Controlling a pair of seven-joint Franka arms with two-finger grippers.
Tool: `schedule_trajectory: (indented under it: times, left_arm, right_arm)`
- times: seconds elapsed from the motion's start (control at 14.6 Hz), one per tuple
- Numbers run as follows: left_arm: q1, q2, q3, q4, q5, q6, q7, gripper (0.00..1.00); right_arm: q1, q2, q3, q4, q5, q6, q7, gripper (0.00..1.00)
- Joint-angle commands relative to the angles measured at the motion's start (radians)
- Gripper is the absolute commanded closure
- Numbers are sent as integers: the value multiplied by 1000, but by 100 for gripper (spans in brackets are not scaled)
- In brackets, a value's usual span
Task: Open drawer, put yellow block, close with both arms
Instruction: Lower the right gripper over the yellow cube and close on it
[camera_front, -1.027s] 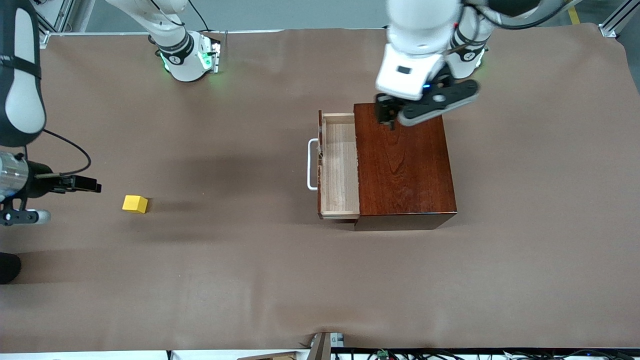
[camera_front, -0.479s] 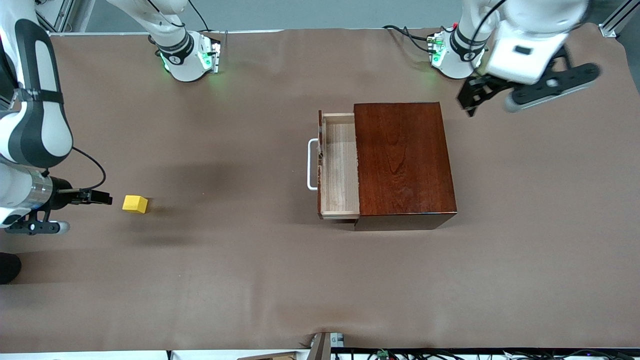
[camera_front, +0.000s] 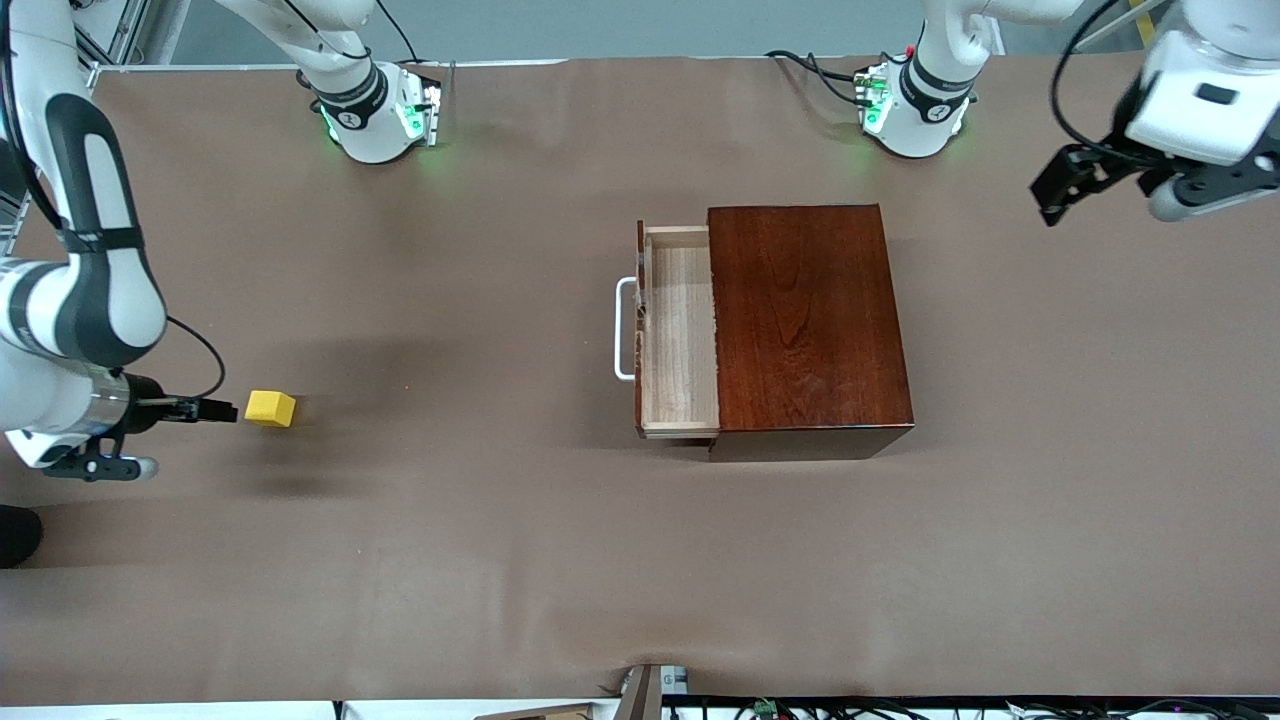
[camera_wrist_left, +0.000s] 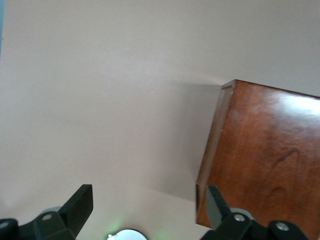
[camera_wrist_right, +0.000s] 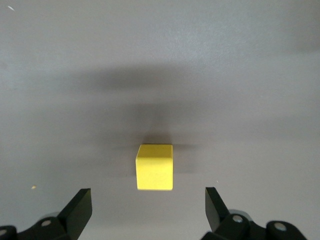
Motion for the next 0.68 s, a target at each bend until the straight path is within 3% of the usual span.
schedule_trajectory:
  times: [0.0, 0.21, 0.62]
  left_arm:
    - [70, -38, -11, -42, -20, 11, 99, 0]
    - [116, -38, -9, -59, -55, 31, 153, 0]
    - [112, -25, -11, -68, -106, 103, 245, 0]
  right_arm:
    - [-31, -15, 16, -92, -18, 88, 12, 0]
    - [-34, -17, 16, -155, -18, 158, 15, 0]
    - [-34, -17, 16, -254, -13, 299, 17, 0]
